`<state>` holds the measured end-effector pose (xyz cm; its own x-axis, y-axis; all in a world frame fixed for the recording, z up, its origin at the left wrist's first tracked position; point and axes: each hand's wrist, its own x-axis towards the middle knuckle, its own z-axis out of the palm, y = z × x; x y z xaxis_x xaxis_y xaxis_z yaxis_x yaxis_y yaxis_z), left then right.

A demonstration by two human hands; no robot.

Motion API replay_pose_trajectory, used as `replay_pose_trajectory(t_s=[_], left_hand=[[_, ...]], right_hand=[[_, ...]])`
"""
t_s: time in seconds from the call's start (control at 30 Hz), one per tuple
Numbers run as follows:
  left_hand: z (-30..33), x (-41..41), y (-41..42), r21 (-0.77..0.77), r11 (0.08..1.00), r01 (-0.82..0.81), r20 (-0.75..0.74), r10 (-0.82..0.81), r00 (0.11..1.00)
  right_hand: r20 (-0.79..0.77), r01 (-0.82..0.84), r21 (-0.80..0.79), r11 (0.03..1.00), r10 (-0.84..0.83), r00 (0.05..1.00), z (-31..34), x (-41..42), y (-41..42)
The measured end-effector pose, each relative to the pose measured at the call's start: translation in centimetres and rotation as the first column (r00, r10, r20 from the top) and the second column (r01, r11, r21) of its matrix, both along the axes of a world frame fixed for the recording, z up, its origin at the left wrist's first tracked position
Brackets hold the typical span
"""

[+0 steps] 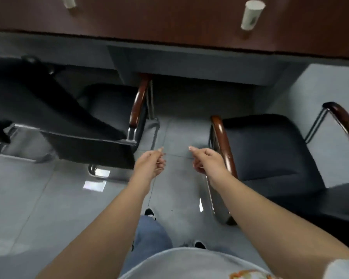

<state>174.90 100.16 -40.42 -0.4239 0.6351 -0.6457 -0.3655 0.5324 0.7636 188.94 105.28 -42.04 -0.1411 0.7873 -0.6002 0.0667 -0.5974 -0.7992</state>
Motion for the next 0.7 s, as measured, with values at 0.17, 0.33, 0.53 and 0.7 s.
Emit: replay_pose_trajectory(t_s=[0.17,0.33,0.53,0.7], left_hand=[[-0.6,-1.9,6.5,-0.022,0.921,0.388,-0.016,-0.389,0.921],[-1.9,-1.4,12.3,-0.082,0.818,0.569,-0.023,-0.572,0.820],[-5.4,1.1,18.2,-0.182,0.704,0.686,0.031,-0.693,0.720],[-8.9,3.6,22.2,-0.266,0.651,0.711,0.101,-0.715,0.692]], right_hand=[[0.069,0.317,-0.002,0.949,-0.316,0.946,-0.1,0.6,2.7],[0.124,0.485,-0.023,0.874,-0.479,0.869,-0.7,1.7,5.0],[0.298,0.488,-0.042,0.872,-0.455,0.839,-4.7,5.0,8.3],[0.331,0.395,-0.123,0.910,-0.338,0.881,-7.7,7.1,12.0]])
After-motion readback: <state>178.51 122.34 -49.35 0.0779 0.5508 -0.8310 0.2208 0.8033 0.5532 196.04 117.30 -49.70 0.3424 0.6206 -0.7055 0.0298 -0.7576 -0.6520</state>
